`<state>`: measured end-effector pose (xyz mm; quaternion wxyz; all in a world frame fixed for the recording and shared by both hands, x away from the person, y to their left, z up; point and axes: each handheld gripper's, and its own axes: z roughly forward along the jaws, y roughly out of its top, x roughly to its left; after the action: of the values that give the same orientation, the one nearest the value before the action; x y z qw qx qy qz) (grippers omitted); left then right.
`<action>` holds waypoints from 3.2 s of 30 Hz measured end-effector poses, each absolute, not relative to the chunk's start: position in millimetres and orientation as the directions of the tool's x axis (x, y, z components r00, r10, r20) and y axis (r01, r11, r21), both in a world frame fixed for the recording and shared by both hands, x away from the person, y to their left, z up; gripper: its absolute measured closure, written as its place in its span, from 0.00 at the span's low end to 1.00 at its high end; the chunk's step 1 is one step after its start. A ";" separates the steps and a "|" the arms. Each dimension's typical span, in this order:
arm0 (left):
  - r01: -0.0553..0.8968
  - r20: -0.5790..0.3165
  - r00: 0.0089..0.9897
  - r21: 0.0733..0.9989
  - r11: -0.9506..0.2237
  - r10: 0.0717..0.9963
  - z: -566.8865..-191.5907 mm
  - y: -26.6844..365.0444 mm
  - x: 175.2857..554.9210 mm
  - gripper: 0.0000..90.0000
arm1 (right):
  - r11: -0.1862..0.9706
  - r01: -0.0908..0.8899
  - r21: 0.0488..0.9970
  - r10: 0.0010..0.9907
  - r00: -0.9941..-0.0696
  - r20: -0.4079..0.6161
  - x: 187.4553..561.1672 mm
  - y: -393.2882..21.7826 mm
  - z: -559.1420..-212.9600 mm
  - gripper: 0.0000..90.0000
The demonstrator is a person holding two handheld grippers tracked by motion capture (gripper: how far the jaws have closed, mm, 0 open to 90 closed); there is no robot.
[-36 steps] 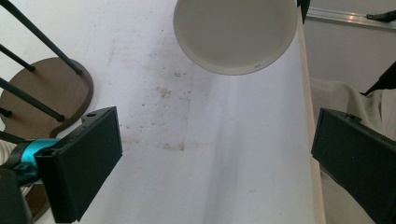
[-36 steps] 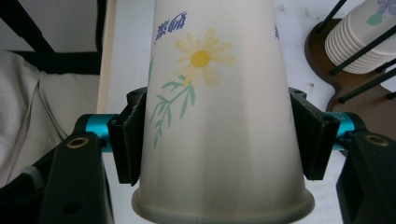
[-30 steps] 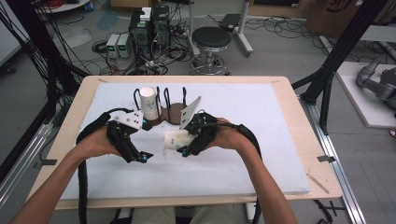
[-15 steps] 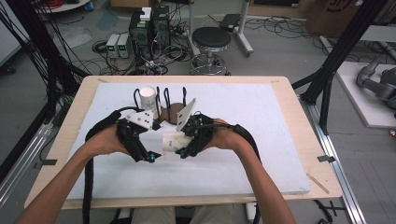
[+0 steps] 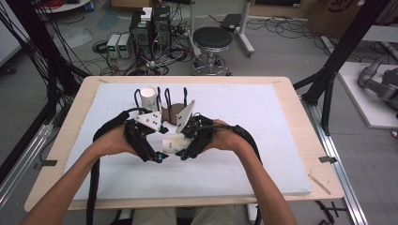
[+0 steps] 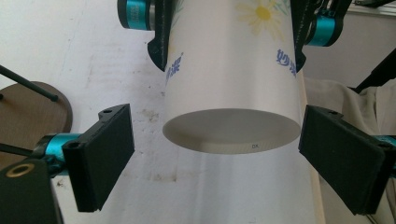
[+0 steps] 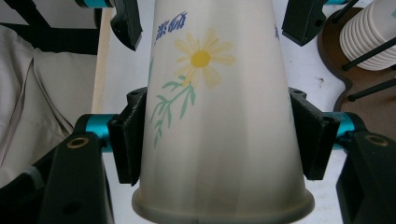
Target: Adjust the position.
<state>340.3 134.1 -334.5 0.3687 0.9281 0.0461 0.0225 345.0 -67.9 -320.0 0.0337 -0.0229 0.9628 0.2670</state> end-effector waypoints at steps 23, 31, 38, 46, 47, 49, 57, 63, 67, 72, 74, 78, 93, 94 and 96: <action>0.030 0.008 0.999 0.664 -0.747 0.047 -336.9 125.6 339.2 0.38 | 0.863 -0.069 0.500 -0.039 -0.997 -0.070 344.3 -64.8 -322.9 0.35; 0.026 0.016 0.999 0.659 -0.752 0.049 -337.8 123.5 338.8 0.40 | 0.867 -0.069 0.494 -0.038 -0.997 -0.073 344.5 -66.1 -322.9 0.36; 0.029 0.013 0.999 0.655 -0.755 0.050 -337.4 124.0 337.8 0.41 | 0.866 -0.073 0.494 -0.043 -0.996 -0.072 344.2 -65.1 -323.8 0.33; 0.022 0.026 0.998 0.659 -0.751 0.052 -336.5 126.1 337.3 0.41 | 0.838 -0.079 0.540 -0.045 -0.996 -0.076 344.5 -68.8 -320.9 0.22; 0.025 0.028 0.998 0.660 -0.751 0.057 -336.6 126.2 337.1 0.41 | 0.837 -0.077 0.541 -0.043 -0.996 -0.074 344.7 -69.1 -320.9 0.22; 0.025 0.029 0.998 0.657 -0.753 0.058 -336.6 126.4 337.2 0.41 | 0.838 -0.073 0.540 -0.038 -0.996 -0.075 344.8 -69.5 -320.8 0.21; 0.032 0.020 0.998 0.664 -0.747 0.061 -340.0 125.6 335.2 0.41 | 0.810 -0.067 0.583 -0.028 -0.997 -0.076 344.9 -72.5 -315.4 0.20; 0.046 0.005 0.998 0.687 -0.725 0.069 -353.1 127.2 332.6 0.40 | 0.782 -0.070 0.619 -0.022 -0.996 -0.085 343.5 -77.6 -308.9 0.20; 0.059 -0.004 0.997 0.701 -0.710 0.078 -356.5 129.1 331.6 0.40 | 0.768 -0.070 0.637 -0.014 -0.996 -0.092 343.7 -81.9 -305.5 0.20; 0.065 -0.007 0.996 0.712 -0.699 0.085 -359.5 131.3 332.2 0.40 | 0.749 -0.064 0.660 -0.001 -0.995 -0.096 344.7 -87.7 -301.3 0.20; 0.068 -0.011 0.996 0.721 -0.690 0.087 -360.8 132.6 332.2 0.40 | 0.746 -0.061 0.664 0.004 -0.995 -0.096 344.8 -89.4 -301.1 0.20; 0.083 -0.021 0.995 0.743 -0.664 0.101 -364.9 136.6 331.8 0.41 | 0.723 -0.058 0.688 0.013 -0.995 -0.097 345.9 -94.7 -302.1 0.20; 0.141 -0.083 0.987 0.868 -0.476 0.140 -373.0 157.5 331.9 0.41 | 0.597 0.011 0.802 0.076 -0.996 -0.043 347.1 -120.3 -313.8 0.20; 0.146 -0.087 0.985 0.876 -0.459 0.148 -373.8 158.4 331.4 0.40 | 0.587 0.017 0.809 0.079 -0.996 -0.036 347.0 -121.8 -315.0 0.20; 0.151 -0.095 0.984 0.890 -0.431 0.149 -375.3 160.8 331.5 0.41 | 0.571 0.025 0.821 0.086 -0.996 -0.029 346.8 -124.7 -317.4 0.20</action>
<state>331.5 160.8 -375.3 0.5261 0.8458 0.0887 -0.0007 346.8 -124.7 -317.4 0.0327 0.0313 0.8857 0.4621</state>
